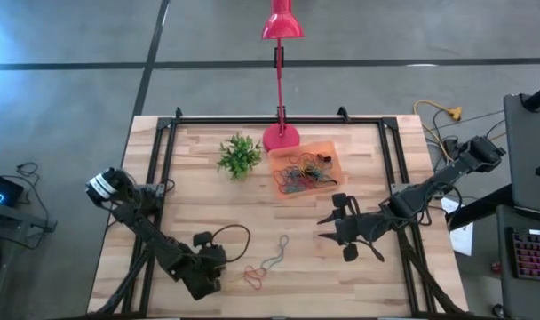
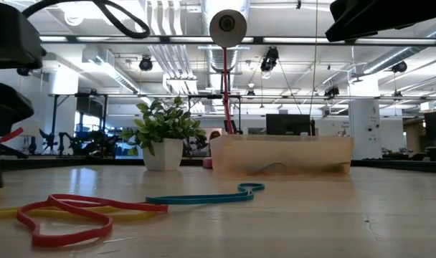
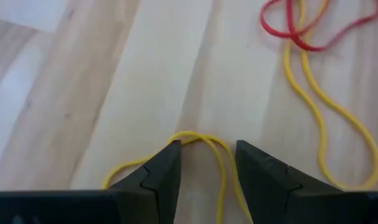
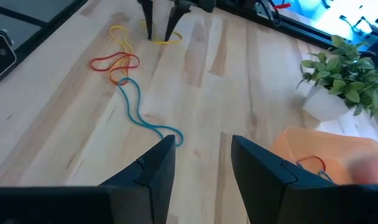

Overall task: Pick and place rubber bands into bin
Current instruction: Put the left yellow rubberband into the orange container

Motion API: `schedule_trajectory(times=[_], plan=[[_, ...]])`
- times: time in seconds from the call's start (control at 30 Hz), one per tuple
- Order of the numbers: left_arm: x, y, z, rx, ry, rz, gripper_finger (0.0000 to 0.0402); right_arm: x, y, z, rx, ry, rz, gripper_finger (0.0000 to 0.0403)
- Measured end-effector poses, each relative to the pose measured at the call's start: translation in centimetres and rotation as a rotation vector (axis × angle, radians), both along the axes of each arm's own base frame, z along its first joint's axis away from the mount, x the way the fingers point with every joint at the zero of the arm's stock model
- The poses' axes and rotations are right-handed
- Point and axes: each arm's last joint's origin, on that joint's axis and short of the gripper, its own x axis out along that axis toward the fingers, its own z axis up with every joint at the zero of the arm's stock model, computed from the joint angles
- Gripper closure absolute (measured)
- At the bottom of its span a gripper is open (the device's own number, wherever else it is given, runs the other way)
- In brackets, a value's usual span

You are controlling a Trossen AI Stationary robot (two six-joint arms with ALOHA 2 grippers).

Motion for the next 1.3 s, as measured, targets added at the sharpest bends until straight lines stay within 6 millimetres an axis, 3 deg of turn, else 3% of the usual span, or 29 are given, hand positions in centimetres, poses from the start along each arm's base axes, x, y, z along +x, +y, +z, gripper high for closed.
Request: schedule_trajectory(times=[0.5,0.63,0.83,1.1,1.3], plan=[[1.0,0.5,-1.2,0.062,-0.059,0.04,0.0269,0.0,0.0,0.0,-0.015,-0.002,0.007,0.0259],[1.1,0.4,-1.3,0.048,-0.059,0.017,0.0301,0.0,0.0,0.0,-0.015,-0.001,0.007,0.0259],[1.2,0.2,-1.2,0.023,-0.061,-0.013,0.0393,0.0,0.0,0.0,-0.014,-0.001,0.007,0.0259],[1.3,0.2,-0.7,0.046,-0.092,-0.031,0.0401,0.0,0.0,0.0,-0.015,-0.001,0.007,0.0259],[1.5,0.4,1.2,0.119,-0.19,-0.059,0.0401,0.0,0.0,0.0,-0.015,-0.001,0.007,0.0259]])
